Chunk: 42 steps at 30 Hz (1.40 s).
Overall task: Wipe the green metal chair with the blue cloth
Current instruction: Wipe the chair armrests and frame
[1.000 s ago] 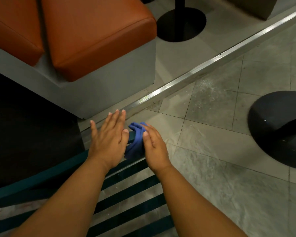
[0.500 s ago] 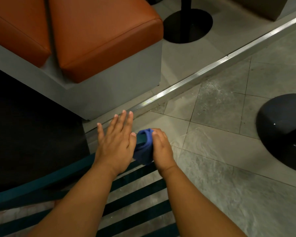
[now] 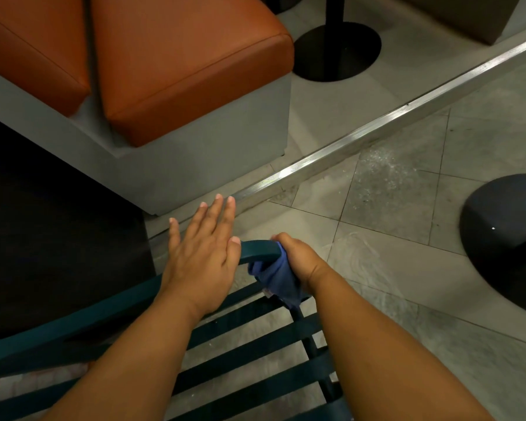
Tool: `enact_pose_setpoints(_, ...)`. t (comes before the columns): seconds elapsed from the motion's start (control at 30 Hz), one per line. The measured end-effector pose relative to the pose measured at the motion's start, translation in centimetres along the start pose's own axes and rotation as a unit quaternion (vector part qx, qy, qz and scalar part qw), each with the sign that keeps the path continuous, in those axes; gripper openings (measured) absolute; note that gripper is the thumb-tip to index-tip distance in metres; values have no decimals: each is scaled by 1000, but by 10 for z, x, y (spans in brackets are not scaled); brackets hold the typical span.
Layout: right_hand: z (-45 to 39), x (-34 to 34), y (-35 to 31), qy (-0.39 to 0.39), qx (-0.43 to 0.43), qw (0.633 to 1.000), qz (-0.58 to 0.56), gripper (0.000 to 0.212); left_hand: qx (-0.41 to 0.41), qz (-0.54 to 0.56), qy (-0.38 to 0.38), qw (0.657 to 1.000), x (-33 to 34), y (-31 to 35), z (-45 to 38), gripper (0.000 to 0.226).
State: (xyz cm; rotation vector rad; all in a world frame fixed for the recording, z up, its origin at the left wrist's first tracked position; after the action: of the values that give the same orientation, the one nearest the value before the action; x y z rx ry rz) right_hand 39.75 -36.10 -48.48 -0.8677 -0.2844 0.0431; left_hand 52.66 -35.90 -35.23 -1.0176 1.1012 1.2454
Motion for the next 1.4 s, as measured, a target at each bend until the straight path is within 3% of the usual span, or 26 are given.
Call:
enact_pose_setpoints(0.07,-2,-1,14,14,61,998,-30,33,-1,3,3,1000,-1,0,0,62)
enact_pose_setpoints(0.17,0,6,13,56,75,991,-94,36,2,-3,2,1000,-1,2,-1,62)
enact_pose_setpoints(0.23,1,8,9,100,-1,991,-88,34,1,-3,1,1000,-1,1,-1,62)
enact_pose_setpoints(0.3,17,18,1,134,-133,978,-89,30,-1,-3,2,1000,-1,2,-1,62)
enact_pose_setpoints(0.33,29,23,1,139,-190,967,-100,35,-2,-4,2,1000,-1,2,-1,63)
enact_pose_setpoints(0.4,40,30,12,156,-218,959,-97,54,-4,-2,2,1000,-1,2,-1,63)
enact_pose_setpoints(0.57,5,0,47,165,21,986,-20,39,3,2,4,1000,-2,2,-1,63)
enact_pose_setpoints(0.7,0,-6,23,139,59,988,-31,31,4,9,6,1000,-2,2,-1,63)
enact_pose_setpoints(0.87,47,8,-21,167,-109,980,-12,25,-9,-2,0,1000,-2,2,-1,56)
enact_pose_setpoints(0.93,67,29,-42,174,-209,961,53,26,-13,-3,-9,1000,0,2,-2,56)
enact_pose_setpoints(1.03,84,63,-52,191,-274,925,178,36,-4,14,-6,1000,-3,3,0,67)
enact_pose_setpoints(1.17,90,66,-36,250,-369,883,148,39,-8,40,-16,999,-5,6,1,69)
enact_pose_setpoints(1.27,68,55,-19,250,-296,920,60,38,-7,34,-4,999,-6,4,0,62)
enact_pose_setpoints(1.33,49,44,-4,241,-166,952,-87,33,-5,30,-2,1000,-5,4,-1,57)
enact_pose_setpoints(1.4,39,32,6,257,-66,946,-188,30,-7,27,-2,1000,-5,3,-1,55)
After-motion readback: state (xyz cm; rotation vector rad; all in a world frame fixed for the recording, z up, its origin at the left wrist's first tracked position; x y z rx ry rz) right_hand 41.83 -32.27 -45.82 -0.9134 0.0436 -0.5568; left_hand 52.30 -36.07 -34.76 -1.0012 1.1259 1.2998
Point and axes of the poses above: each hand's wrist, its own z-axis away from the middle knuckle, its own x-axis out of the palm, y = z × x, the point moved 7 cm from there along -z, towards the middle knuckle, and after that the axes turned 4 degrees about -x, right-handed, at the moved point
